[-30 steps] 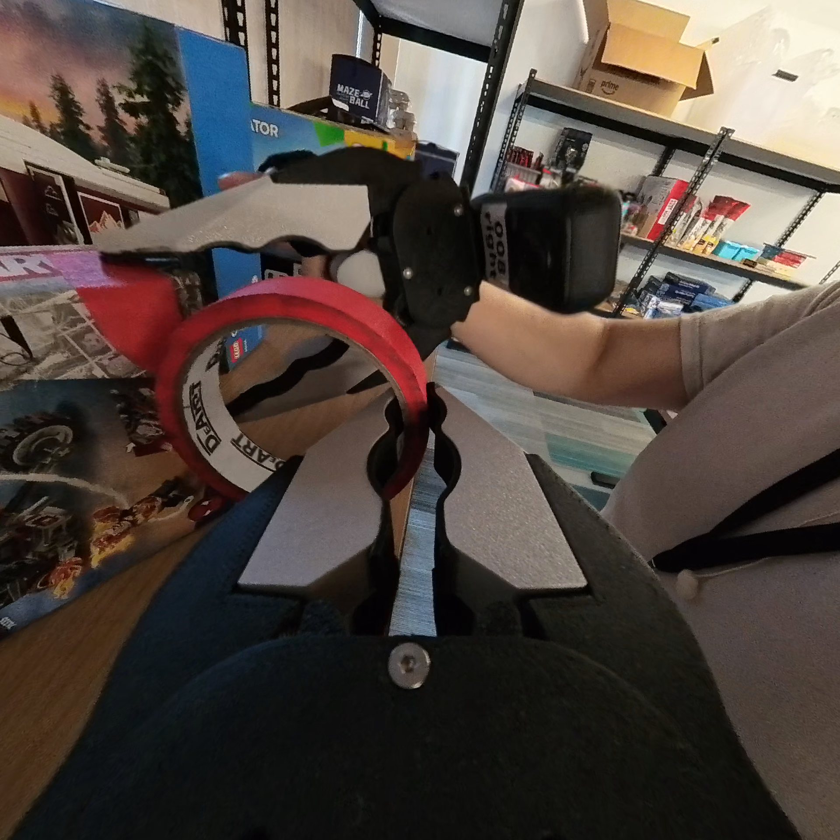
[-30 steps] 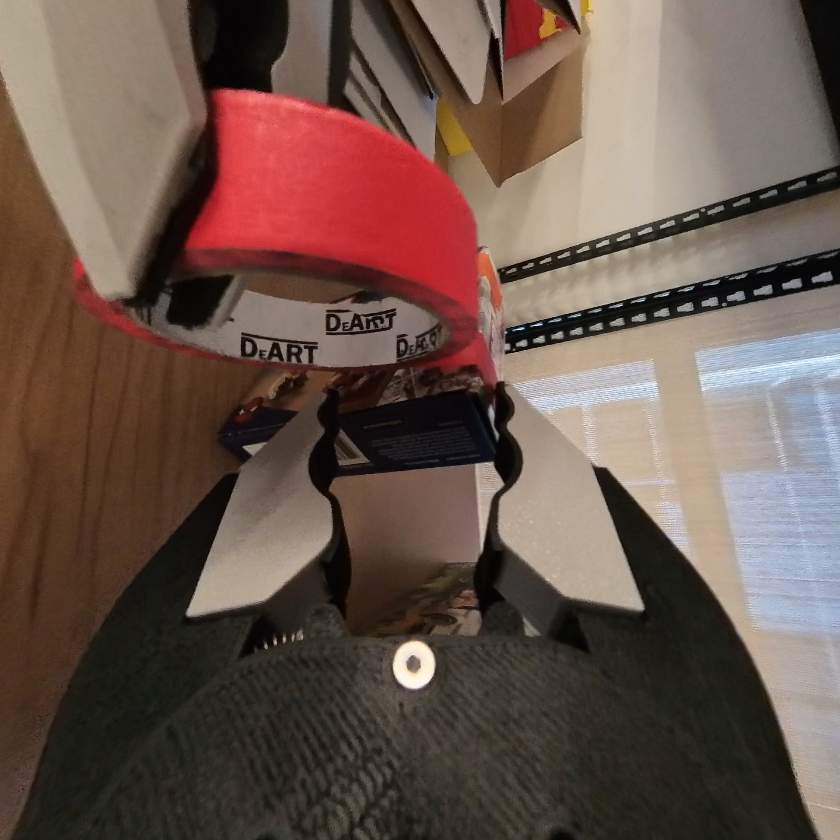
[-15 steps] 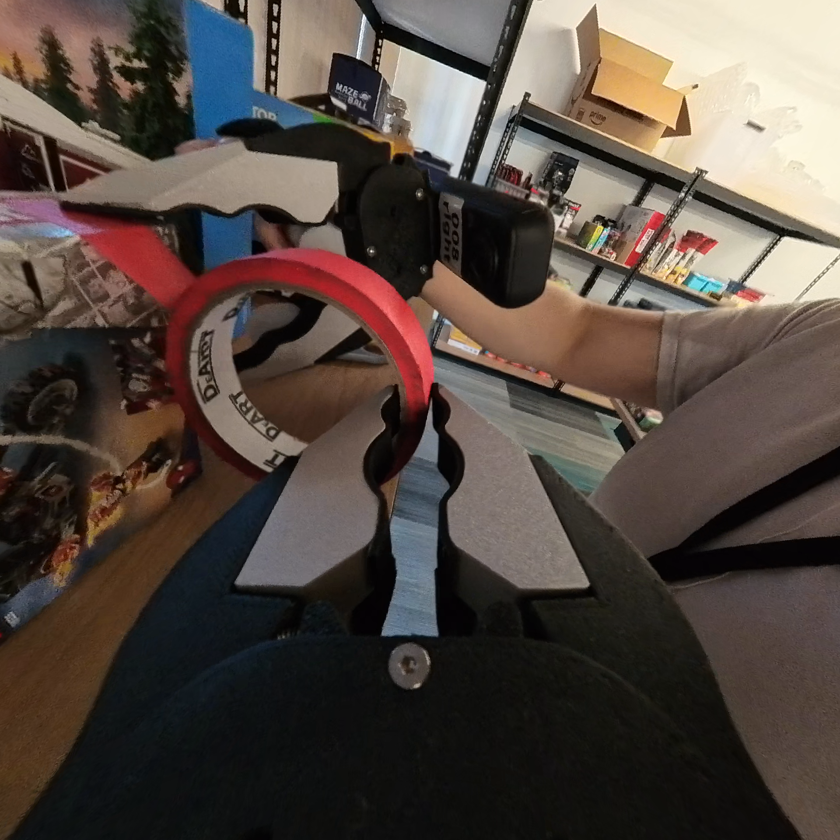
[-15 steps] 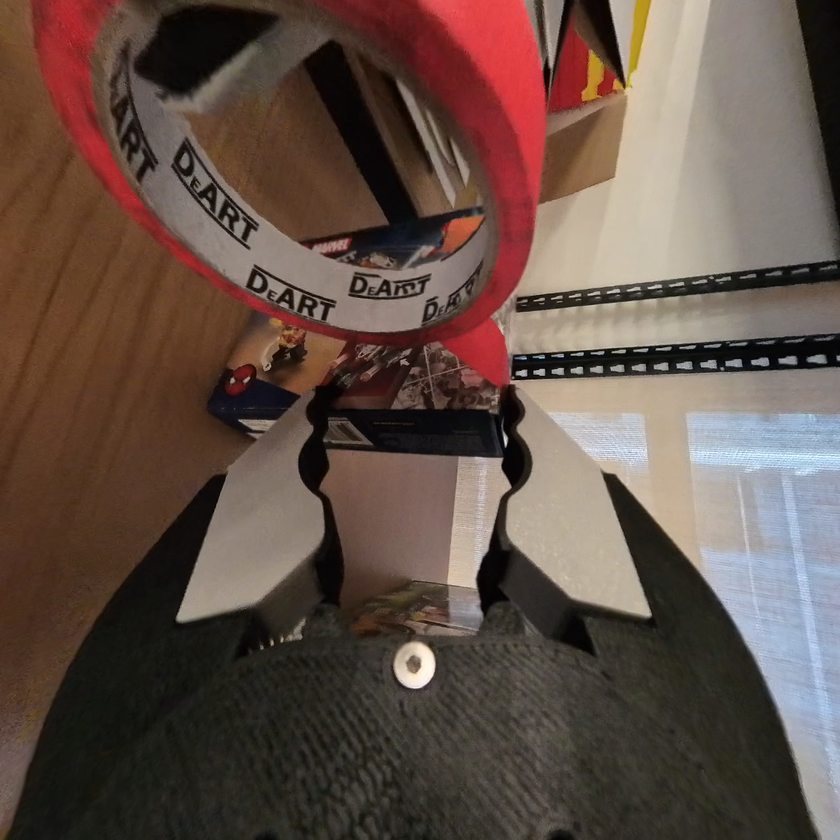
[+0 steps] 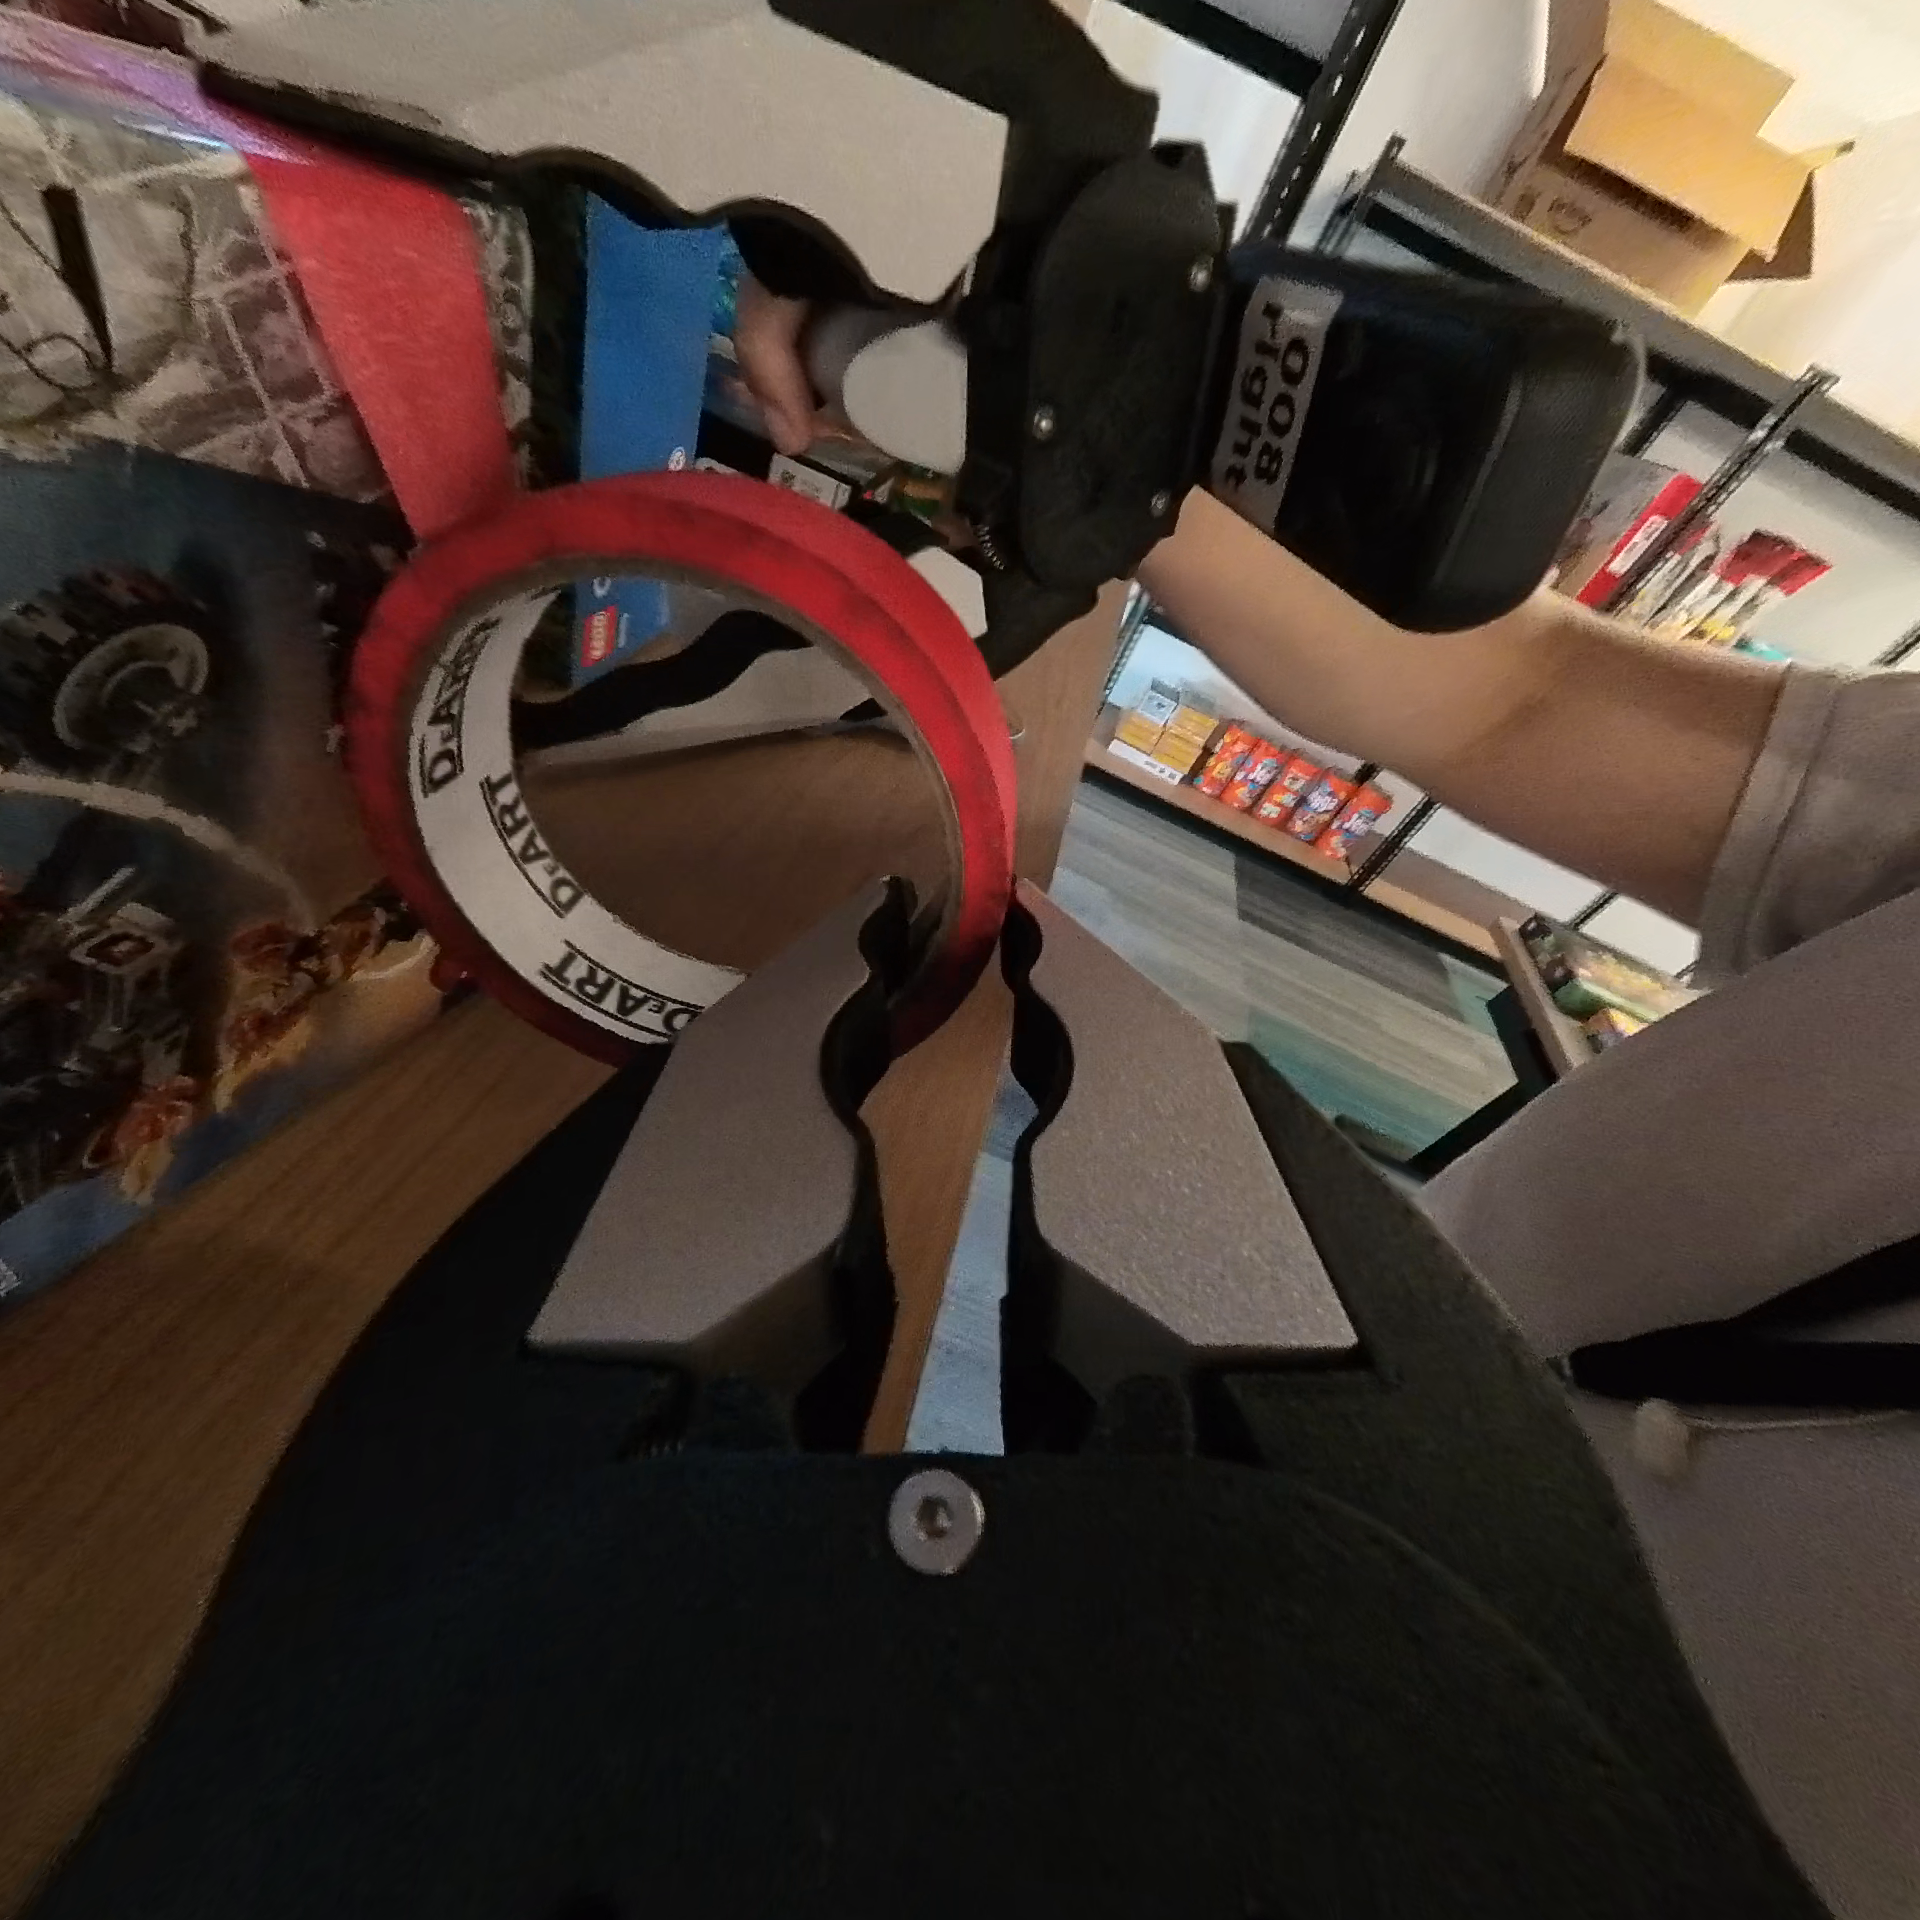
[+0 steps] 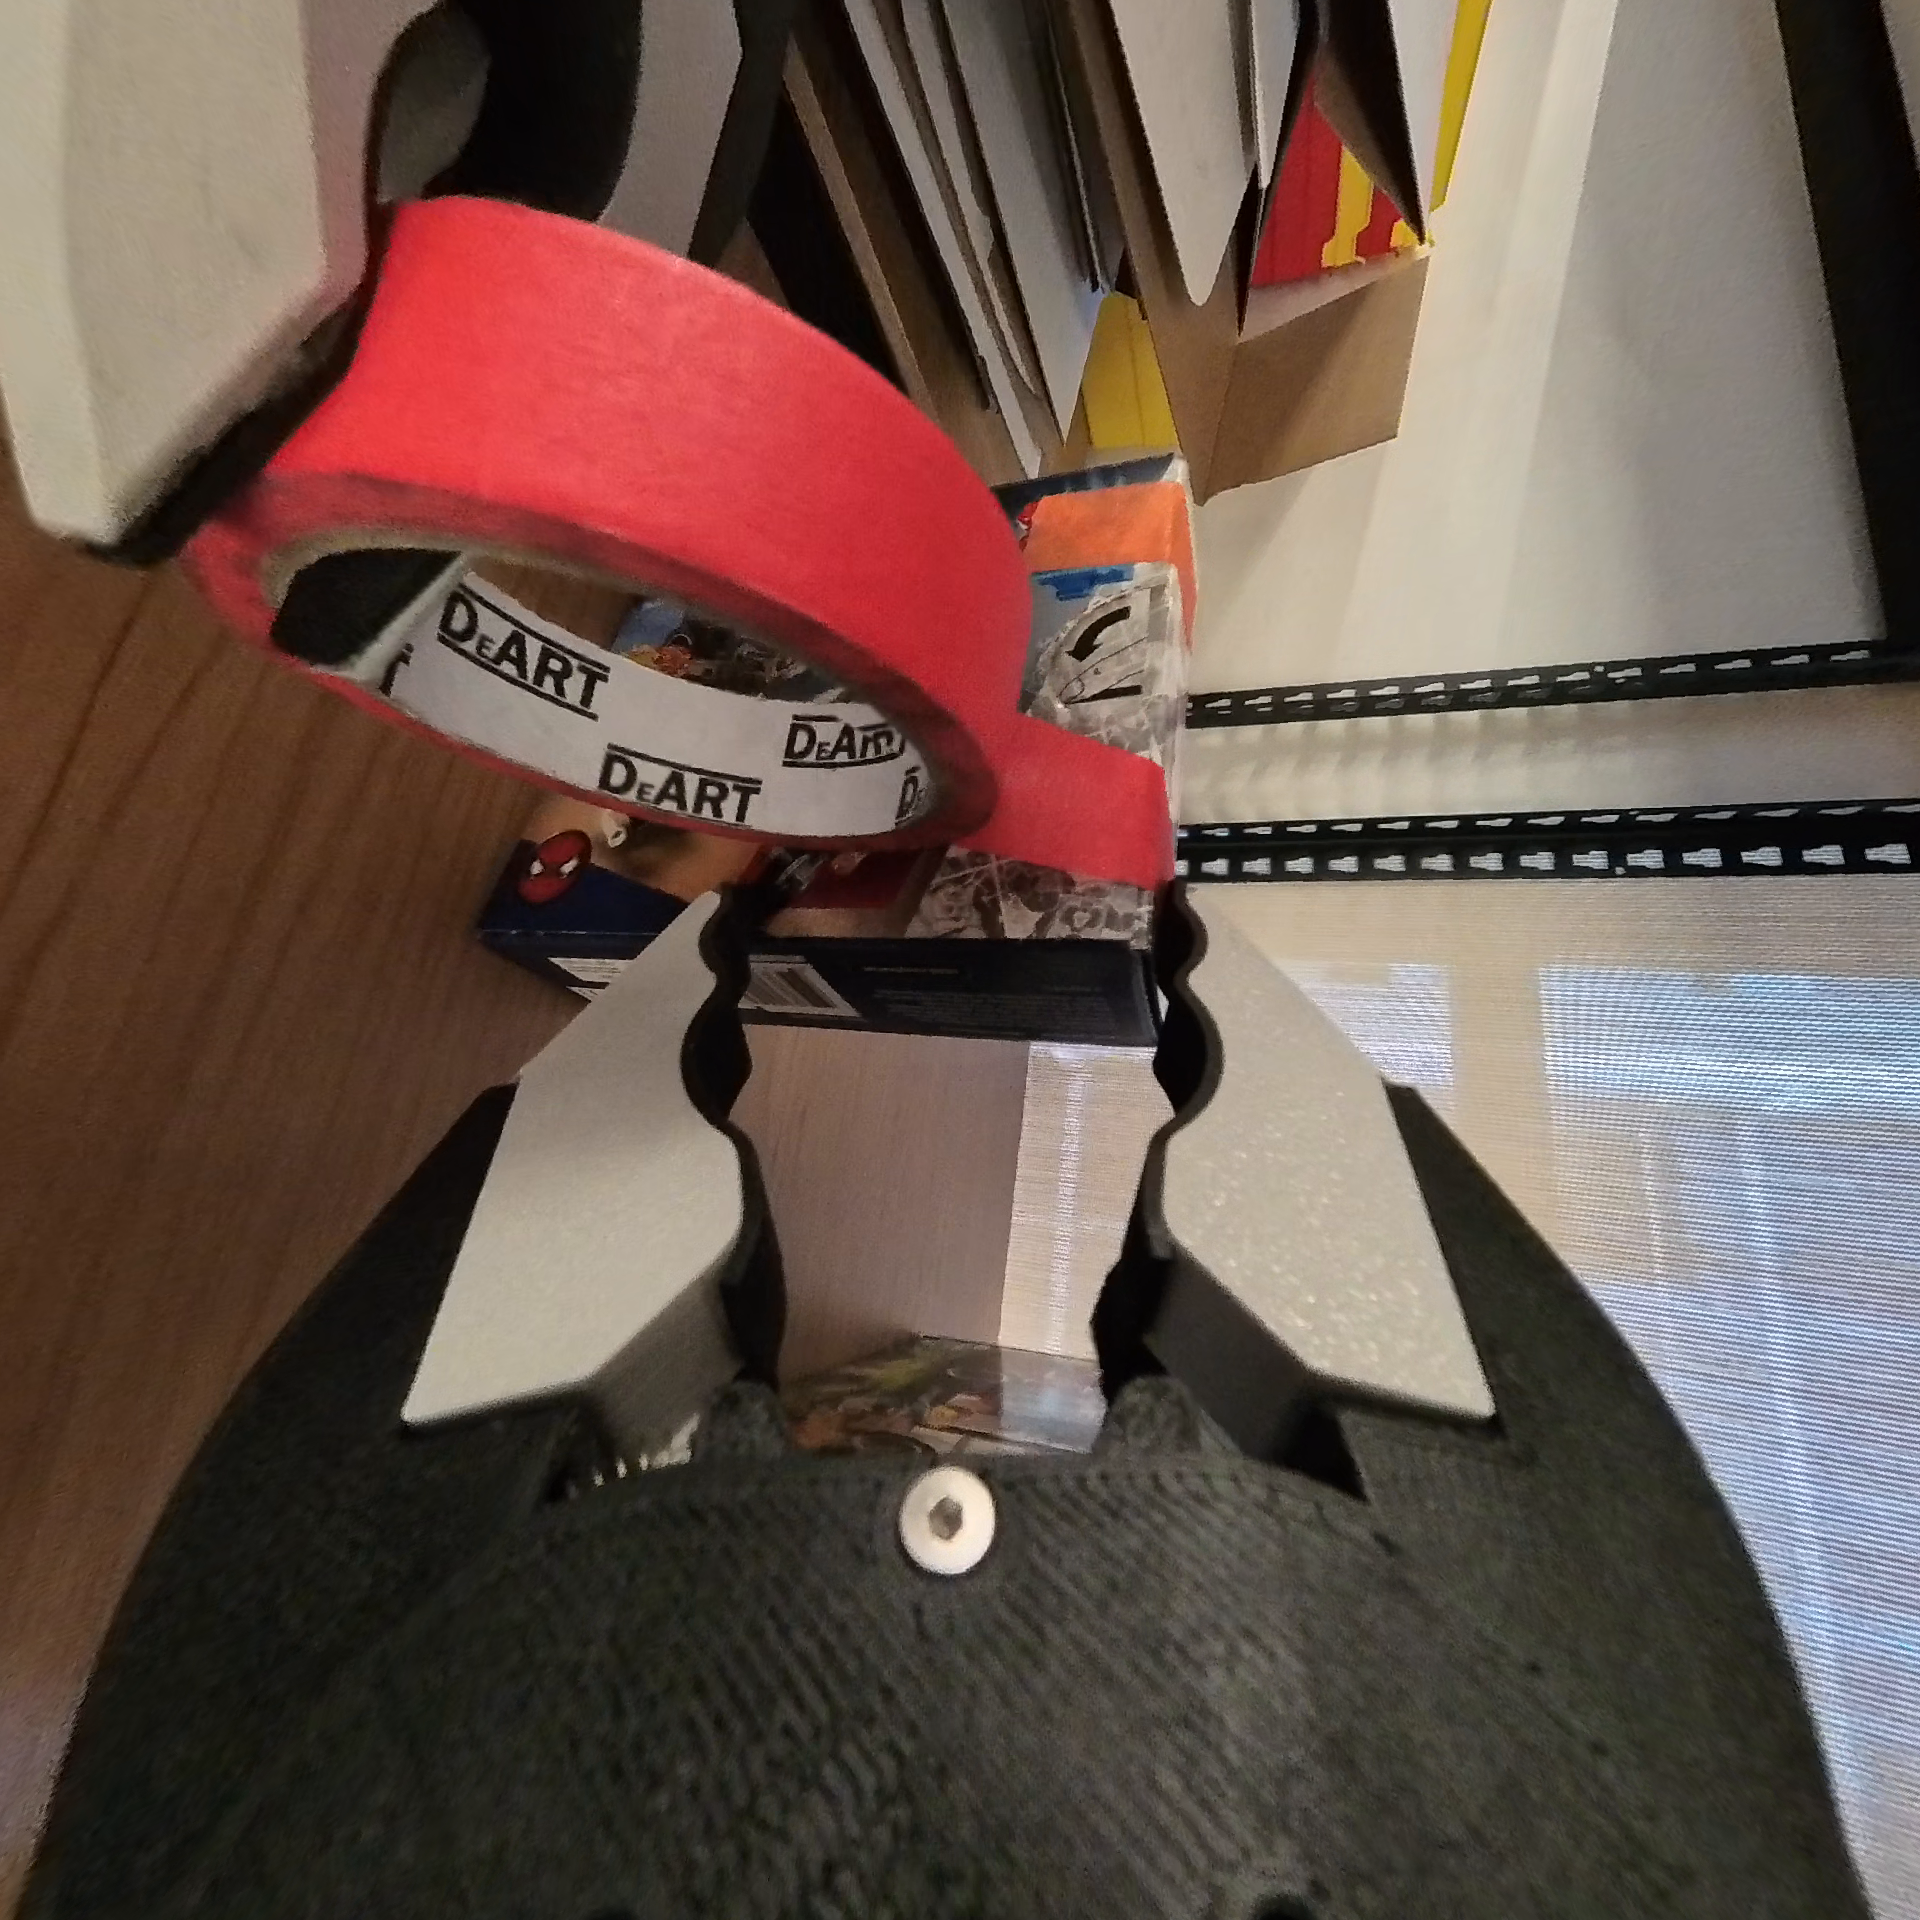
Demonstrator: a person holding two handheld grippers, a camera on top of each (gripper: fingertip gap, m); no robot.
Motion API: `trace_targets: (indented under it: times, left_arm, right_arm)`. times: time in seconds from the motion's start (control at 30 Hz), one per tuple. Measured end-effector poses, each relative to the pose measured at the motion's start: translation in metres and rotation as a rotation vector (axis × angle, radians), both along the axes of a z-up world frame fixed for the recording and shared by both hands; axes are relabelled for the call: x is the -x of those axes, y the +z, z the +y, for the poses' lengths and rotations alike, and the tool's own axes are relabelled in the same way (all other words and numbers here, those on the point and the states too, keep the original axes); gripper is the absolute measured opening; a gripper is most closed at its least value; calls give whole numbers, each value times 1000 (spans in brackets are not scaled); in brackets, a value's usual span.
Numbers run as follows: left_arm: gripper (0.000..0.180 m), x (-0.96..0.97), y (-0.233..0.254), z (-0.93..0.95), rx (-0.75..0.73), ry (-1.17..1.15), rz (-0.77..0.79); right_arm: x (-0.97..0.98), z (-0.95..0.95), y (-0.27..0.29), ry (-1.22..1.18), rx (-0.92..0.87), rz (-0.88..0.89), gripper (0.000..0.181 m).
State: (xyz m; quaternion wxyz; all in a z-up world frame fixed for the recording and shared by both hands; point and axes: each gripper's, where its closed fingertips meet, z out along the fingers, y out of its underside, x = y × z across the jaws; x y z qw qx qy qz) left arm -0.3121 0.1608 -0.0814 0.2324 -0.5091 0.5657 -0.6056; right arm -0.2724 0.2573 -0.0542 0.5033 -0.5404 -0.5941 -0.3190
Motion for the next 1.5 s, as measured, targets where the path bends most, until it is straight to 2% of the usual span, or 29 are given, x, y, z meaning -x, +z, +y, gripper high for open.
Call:
trace_targets:
  times: [0.17, 0.67, 1.0, 1.07, 1.13, 1.3, 1.43, 1.5]
  left_arm:
    - [15, 3, 12, 0, 195, -41, -7]
    - [18, 1, 10, 2, 317, -16, -27]
    - [18, 1, 7, 3, 292, -16, 90]
    - [23, 2, 3, 6, 258, 17, 100]
    - [36, 2, -3, 10, 231, 54, 112]
    - [37, 8, 1, 14, 272, 80, 71]
    - [39, 9, 0, 17, 244, 118, 76]
    - [46, 9, -2, 20, 208, 166, 89]
  right_arm:
    - [0, 0, 0, 8, -5, -18, 79]
    - [-1, 1, -1, 1, -4, -16, 80]
    - [-1, 1, -1, -5, 4, -5, 80]
    - [-2, 1, -1, -6, 1, -10, 80]
    - [-2, 2, 0, -11, 1, -4, 80]
    - [-1, 1, 2, -9, 7, 23, 79]
    - [-2, 2, 9, -21, 8, 48, 80]
    - [-4, 3, 13, -26, -2, 52, 80]
